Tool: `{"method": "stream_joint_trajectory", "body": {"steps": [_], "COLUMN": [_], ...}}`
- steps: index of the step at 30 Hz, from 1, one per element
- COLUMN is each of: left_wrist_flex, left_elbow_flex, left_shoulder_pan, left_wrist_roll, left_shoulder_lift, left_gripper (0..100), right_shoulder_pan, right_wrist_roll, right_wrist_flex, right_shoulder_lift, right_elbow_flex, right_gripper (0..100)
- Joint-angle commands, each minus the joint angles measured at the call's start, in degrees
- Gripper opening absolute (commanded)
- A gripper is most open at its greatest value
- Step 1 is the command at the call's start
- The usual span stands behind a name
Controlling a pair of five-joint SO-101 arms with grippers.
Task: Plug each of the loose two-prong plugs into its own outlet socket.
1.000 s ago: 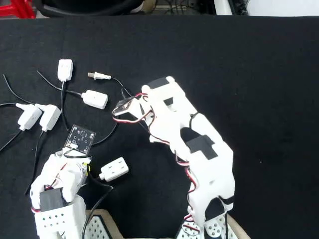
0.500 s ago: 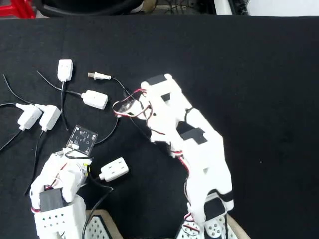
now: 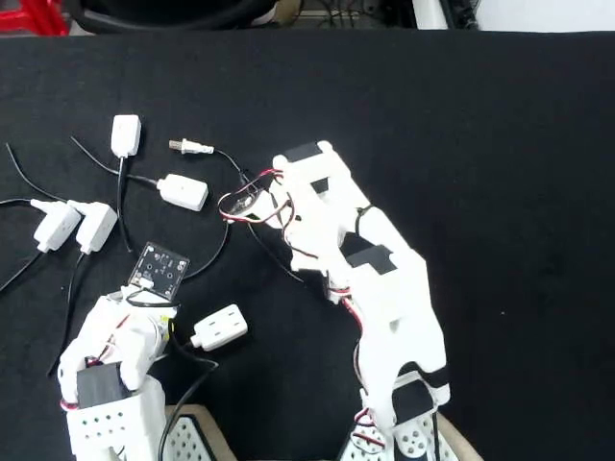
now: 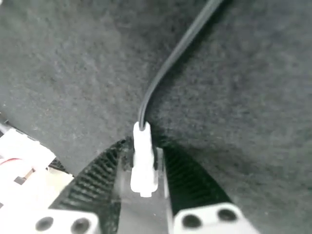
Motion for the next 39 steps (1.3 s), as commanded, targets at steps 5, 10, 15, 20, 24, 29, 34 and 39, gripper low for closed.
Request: {"method": "stream_joint_trajectory", "body": {"steps": [5, 10, 15, 20, 24, 29, 34, 39], "left_wrist_flex": [0.26, 0.26, 0.26, 0.26, 0.53, 0.18, 0.18, -2.11], "left_elbow_flex": [-0.31, -0.31, -0.57, -2.95, -6.46, -11.12, -16.75, -17.45], "left_shoulder_pan": [0.13, 0.13, 0.31, 0.57, 0.84, 1.63, 10.33, 22.46], "left_wrist_roll": [-0.26, -0.18, 0.0, 6.07, 13.8, 19.34, 26.81, 26.64], "left_shoulder_lift": [0.09, 0.09, 0.0, 0.0, -0.09, -0.18, -0.18, -0.09], "left_gripper": [20, 20, 20, 20, 20, 20, 21, 21], "right_shoulder_pan": [0.35, -0.97, -5.98, -11.96, -13.01, -13.71, -16.35, -20.75], "right_wrist_roll": [-9.85, -23.21, -37.1, -53.36, -57.49, -58.81, -62.42, -69.71], "right_wrist_flex": [1.05, -1.14, -17.32, -42.81, -62.51, -83.25, -93.45, -87.65], "right_shoulder_lift": [-19.38, -34.15, -48.57, -63.6, -76.7, -94.02, -108.35, -117.23], "right_elbow_flex": [2.77, 5.93, 17.54, 35.82, 52.88, 73.54, 87.34, 93.67], "right_gripper": [1.2, 1.5, 1.4, 1.3, 1.2, 1.2, 1.2, 1.2]}}
